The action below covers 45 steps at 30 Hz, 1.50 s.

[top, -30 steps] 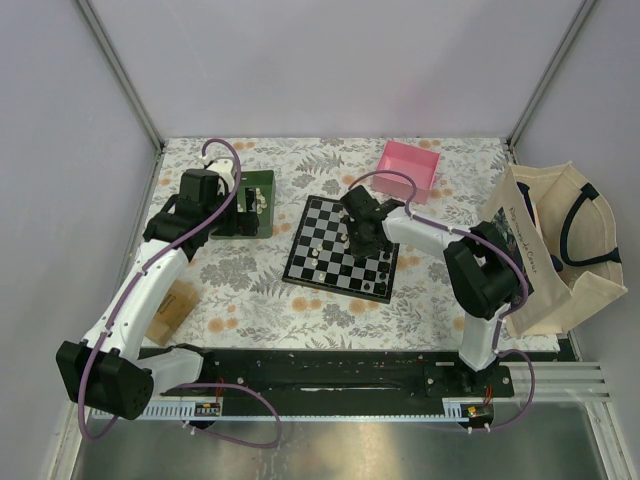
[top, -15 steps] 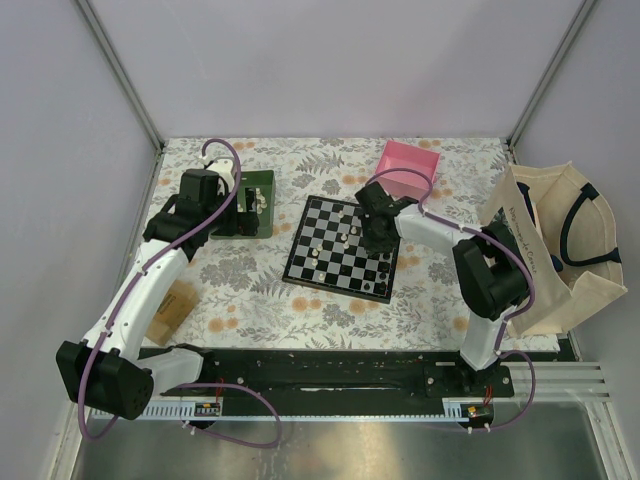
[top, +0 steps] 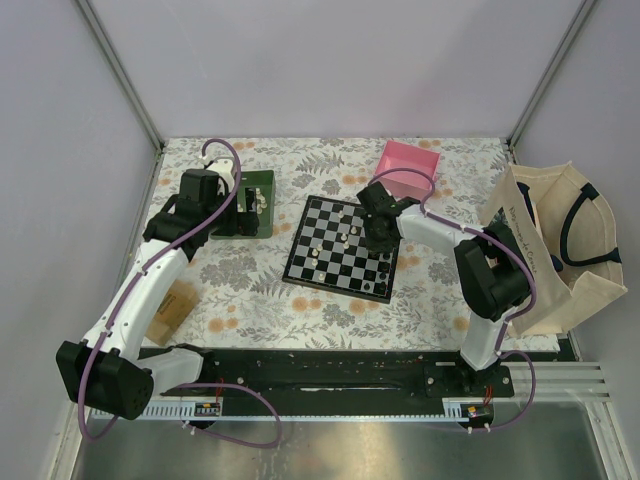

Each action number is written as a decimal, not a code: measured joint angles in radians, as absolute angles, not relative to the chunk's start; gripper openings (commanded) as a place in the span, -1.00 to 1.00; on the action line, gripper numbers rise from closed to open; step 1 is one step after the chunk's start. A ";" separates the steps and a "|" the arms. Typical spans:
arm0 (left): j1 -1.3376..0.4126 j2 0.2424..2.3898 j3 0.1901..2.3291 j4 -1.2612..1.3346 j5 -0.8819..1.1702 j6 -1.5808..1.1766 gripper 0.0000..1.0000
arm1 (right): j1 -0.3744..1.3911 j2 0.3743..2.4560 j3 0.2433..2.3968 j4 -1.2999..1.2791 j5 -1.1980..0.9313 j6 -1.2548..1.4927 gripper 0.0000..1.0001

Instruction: Set up the chess pieces on the board

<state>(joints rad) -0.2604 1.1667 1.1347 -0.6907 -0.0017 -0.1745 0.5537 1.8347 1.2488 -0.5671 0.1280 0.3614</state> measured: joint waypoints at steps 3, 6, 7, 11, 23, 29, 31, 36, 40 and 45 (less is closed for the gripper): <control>-0.260 1.167 1.135 -0.691 -0.002 -0.175 0.98 | 0.553 1.835 1.249 -0.567 0.132 0.361 -0.53; -0.260 1.167 1.135 -0.691 -0.002 -0.175 0.98 | 0.553 1.835 1.249 -0.567 0.131 0.360 -0.36; -0.260 1.166 1.135 -0.691 -0.002 -0.175 0.98 | 0.553 1.835 1.248 -0.568 0.130 0.360 -0.33; -0.260 1.167 1.135 -0.690 -0.002 -0.175 0.98 | 0.553 1.831 1.244 -0.572 0.111 0.354 -0.17; -0.260 1.166 1.135 -0.690 -0.002 -0.175 0.98 | 0.585 1.723 1.266 -0.568 0.039 0.349 -0.06; -0.260 1.165 1.135 -0.691 -0.002 -0.175 0.98 | 0.651 1.748 1.291 -0.566 0.000 0.359 0.06; -0.260 1.165 1.135 -0.691 -0.002 -0.175 0.98 | 0.669 1.766 1.299 -0.565 -0.018 0.361 0.07; -0.260 1.165 1.135 -0.691 -0.002 -0.175 0.98 | 0.700 1.805 1.305 -0.569 -0.044 0.364 0.03; -0.260 1.165 1.135 -0.691 -0.002 -0.175 0.98 | 0.715 1.843 1.322 -0.573 -0.047 0.365 -0.06; -0.260 1.165 1.135 -0.691 -0.002 -0.175 0.98 | 0.719 1.880 1.345 -0.579 -0.044 0.364 -0.18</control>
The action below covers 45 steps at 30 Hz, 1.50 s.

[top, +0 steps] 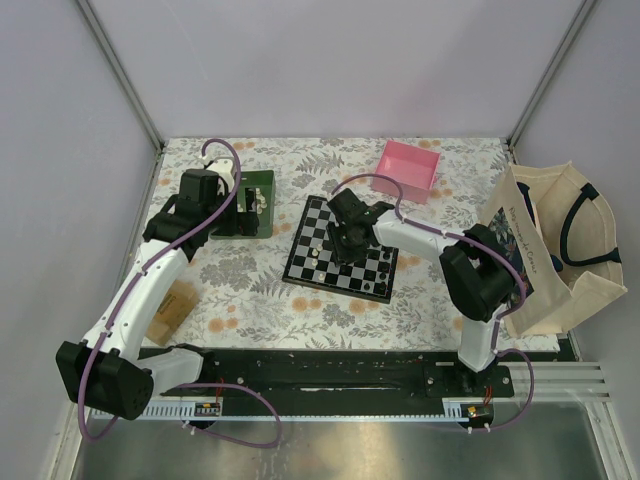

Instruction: Set up the chess pieces on the board

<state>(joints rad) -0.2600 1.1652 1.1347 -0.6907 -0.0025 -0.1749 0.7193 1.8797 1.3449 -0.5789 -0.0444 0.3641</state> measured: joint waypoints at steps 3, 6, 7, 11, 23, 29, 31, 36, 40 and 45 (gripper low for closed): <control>-0.260 1.165 1.135 -0.691 -0.002 -0.175 0.98 | 0.719 1.888 1.348 -0.584 -0.044 0.364 -0.20; -0.260 1.165 1.135 -0.691 -0.002 -0.175 0.98 | 0.719 1.888 1.348 -0.596 -0.043 0.364 -0.24; -0.260 1.165 1.135 -0.691 -0.002 -0.175 0.98 | 0.719 1.888 1.348 -0.599 -0.043 0.364 -0.27; -0.260 1.165 1.135 -0.691 -0.002 -0.175 0.98 | 0.719 1.889 1.348 -0.606 -0.043 0.363 -0.33; -0.260 1.165 1.135 -0.691 -0.002 -0.175 0.98 | 0.720 1.894 1.349 -0.616 -0.009 0.355 -0.65; -0.260 1.165 1.135 -0.691 -0.002 -0.175 0.98 | 0.715 1.882 1.335 -0.614 0.056 0.356 -0.66; -0.260 1.165 1.135 -0.691 -0.002 -0.175 0.98 | 0.707 1.867 1.316 -0.614 0.068 0.356 -0.66; -0.260 1.165 1.135 -0.691 -0.002 -0.175 0.98 | 0.664 1.835 1.275 -0.614 0.079 0.356 -0.66; -0.260 1.165 1.135 -0.691 -0.002 -0.175 0.98 | 0.632 1.813 1.248 -0.609 0.090 0.356 -0.66; -0.260 1.165 1.135 -0.691 -0.002 -0.175 0.98 | 0.609 1.794 1.223 -0.606 0.094 0.355 -0.66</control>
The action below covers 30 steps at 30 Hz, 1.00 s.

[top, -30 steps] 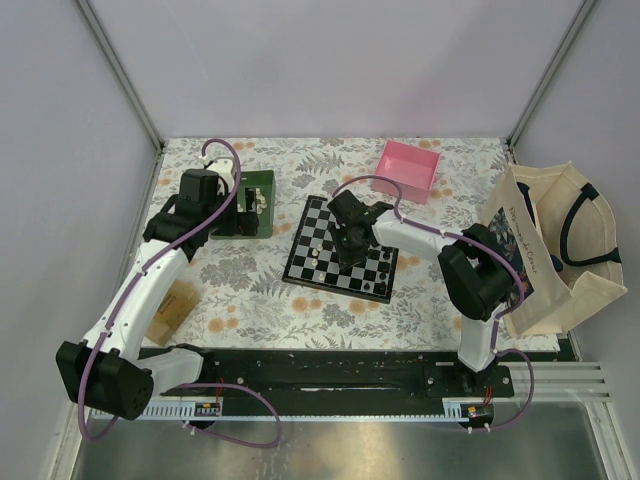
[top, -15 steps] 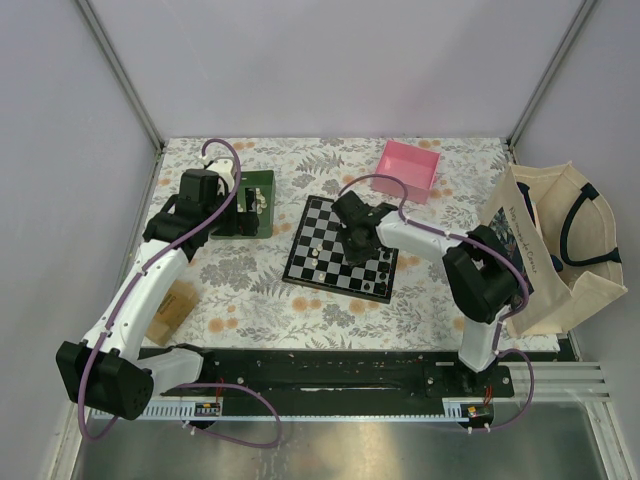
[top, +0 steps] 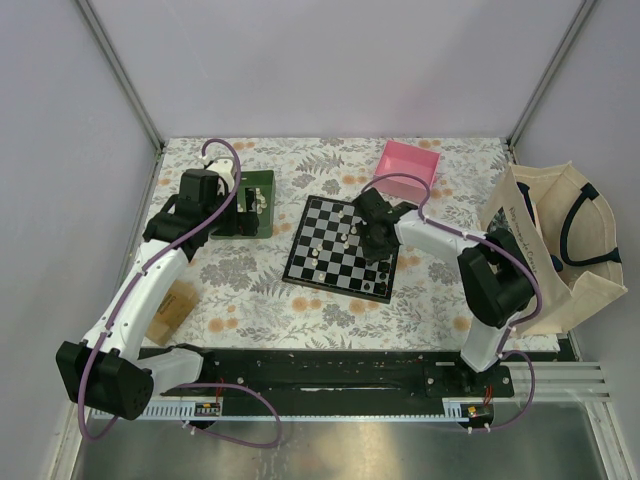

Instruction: Set up the chess pieces on the board

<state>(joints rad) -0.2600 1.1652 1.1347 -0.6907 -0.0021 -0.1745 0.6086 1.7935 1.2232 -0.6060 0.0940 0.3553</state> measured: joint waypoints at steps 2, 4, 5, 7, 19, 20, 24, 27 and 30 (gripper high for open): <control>-0.260 1.165 1.135 -0.691 -0.002 -0.175 0.98 | 0.606 1.786 1.214 -0.605 0.096 0.355 -0.67; -0.260 1.165 1.135 -0.691 -0.002 -0.175 0.98 | 0.606 1.778 1.205 -0.603 0.097 0.355 -0.67; -0.260 1.165 1.135 -0.691 -0.002 -0.175 0.98 | 0.605 1.776 1.201 -0.603 0.097 0.355 -0.67; -0.260 1.165 1.135 -0.691 -0.002 -0.175 0.98 | 0.604 1.772 1.195 -0.600 0.097 0.355 -0.67; -0.260 1.165 1.135 -0.691 -0.002 -0.175 0.98 | 0.602 1.764 1.187 -0.596 0.097 0.351 -0.41; -0.260 1.165 1.135 -0.691 -0.003 -0.175 0.98 | 0.602 1.764 1.186 -0.597 0.097 0.348 -0.38; -0.260 1.165 1.135 -0.691 -0.009 -0.175 0.98 | 0.602 1.758 1.184 -0.600 0.093 0.332 -0.20; -0.260 1.165 1.135 -0.691 -0.020 -0.178 0.98 | 0.602 1.739 1.186 -0.604 0.091 0.320 -0.15; -0.260 1.166 1.135 -0.686 -0.041 -0.193 0.98 | 0.602 1.710 1.197 -0.613 0.088 0.310 -0.08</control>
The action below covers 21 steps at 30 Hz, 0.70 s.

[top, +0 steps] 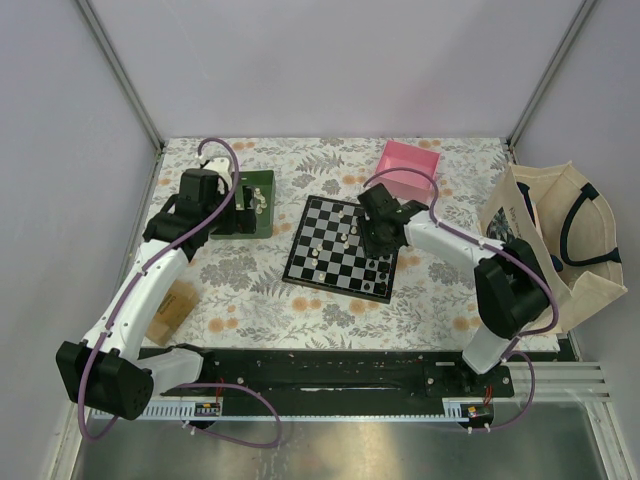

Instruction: Set up the chess pieces on the board

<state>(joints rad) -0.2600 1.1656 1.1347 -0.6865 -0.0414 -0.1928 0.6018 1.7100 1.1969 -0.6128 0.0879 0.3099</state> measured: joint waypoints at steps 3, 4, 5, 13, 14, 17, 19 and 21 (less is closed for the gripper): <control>-0.260 1.169 1.139 -0.675 -0.066 -0.222 0.98 | 0.601 1.675 1.223 -0.617 0.080 0.298 -0.05; -0.260 1.174 1.144 -0.672 -0.075 -0.235 0.98 | 0.601 1.665 1.231 -0.617 0.072 0.293 -0.05; -0.260 1.185 1.158 -0.671 -0.089 -0.250 0.98 | 0.601 1.655 1.239 -0.616 0.063 0.289 -0.05; -0.221 1.500 1.452 -0.697 -0.156 -0.302 0.98 | 0.600 1.616 1.285 -0.613 0.007 0.265 -0.07; -0.205 1.545 1.483 -0.698 -0.150 -0.305 0.98 | 0.599 1.616 1.288 -0.613 -0.001 0.262 -0.07; -0.150 1.633 1.514 -0.695 -0.109 -0.311 0.98 | 0.597 1.613 1.294 -0.614 -0.028 0.257 -0.07; -0.120 1.675 1.519 -0.696 -0.094 -0.312 0.95 | 0.592 1.608 1.296 -0.613 -0.046 0.255 -0.07; -0.096 1.718 1.531 -0.693 -0.092 -0.311 0.82 | 0.586 1.599 1.296 -0.613 -0.057 0.254 -0.07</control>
<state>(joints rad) -0.0959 1.7176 1.5311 -0.6926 -0.0917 -0.3115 0.5858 1.5993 1.2957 -0.6128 -0.0570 0.2543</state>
